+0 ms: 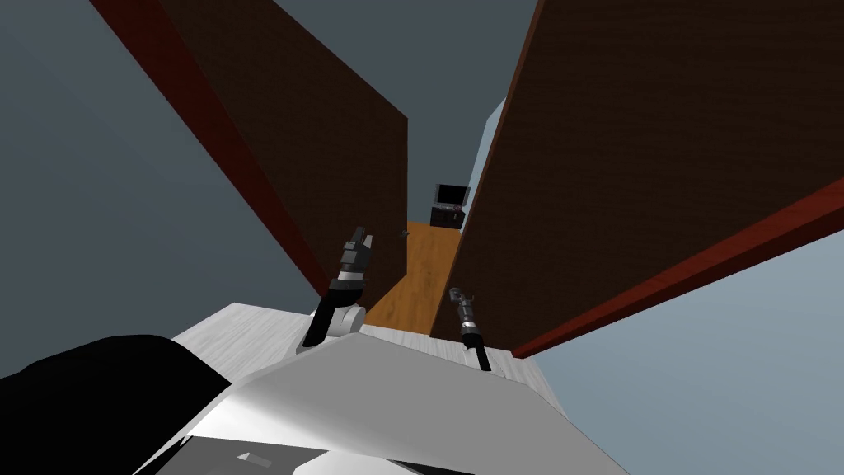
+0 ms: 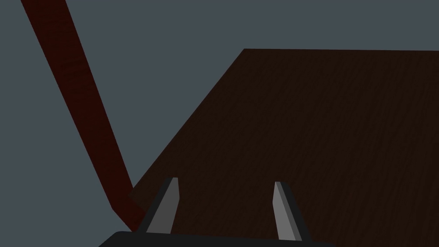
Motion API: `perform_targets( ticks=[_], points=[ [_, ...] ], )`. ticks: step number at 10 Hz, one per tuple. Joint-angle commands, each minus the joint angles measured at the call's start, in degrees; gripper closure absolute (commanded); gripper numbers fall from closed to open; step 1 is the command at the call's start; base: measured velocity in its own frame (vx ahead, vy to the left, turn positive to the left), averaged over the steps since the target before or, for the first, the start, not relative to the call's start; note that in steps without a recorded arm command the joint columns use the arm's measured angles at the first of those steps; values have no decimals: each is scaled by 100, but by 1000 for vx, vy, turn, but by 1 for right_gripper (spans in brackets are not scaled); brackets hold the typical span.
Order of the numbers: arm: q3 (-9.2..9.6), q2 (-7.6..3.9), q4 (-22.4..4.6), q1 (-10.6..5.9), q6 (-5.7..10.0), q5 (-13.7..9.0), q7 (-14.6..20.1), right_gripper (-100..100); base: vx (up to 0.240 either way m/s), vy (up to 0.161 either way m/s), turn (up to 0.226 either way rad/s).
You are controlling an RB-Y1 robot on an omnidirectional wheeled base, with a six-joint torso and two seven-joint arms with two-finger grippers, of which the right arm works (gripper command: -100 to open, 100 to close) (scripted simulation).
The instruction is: Push the door open
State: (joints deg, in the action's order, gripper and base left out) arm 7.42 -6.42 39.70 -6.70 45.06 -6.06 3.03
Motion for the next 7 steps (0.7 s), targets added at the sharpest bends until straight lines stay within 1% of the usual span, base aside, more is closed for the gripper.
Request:
perform_targets(
  ticks=[1, 2, 4, 7],
  points=[
    [14, 11, -12, 32, 8, 5, 2, 100, 0, 0, 0],
    [-55, 3, -13, -8, 3, -23, -39, 100, 105, 29, -46],
    [-131, 9, -31, -20, 7, -54, -93, 100, 178, 55, -51],
    [-294, 26, -70, -45, 15, -122, -209, 100, 207, 49, -50]
  ],
)
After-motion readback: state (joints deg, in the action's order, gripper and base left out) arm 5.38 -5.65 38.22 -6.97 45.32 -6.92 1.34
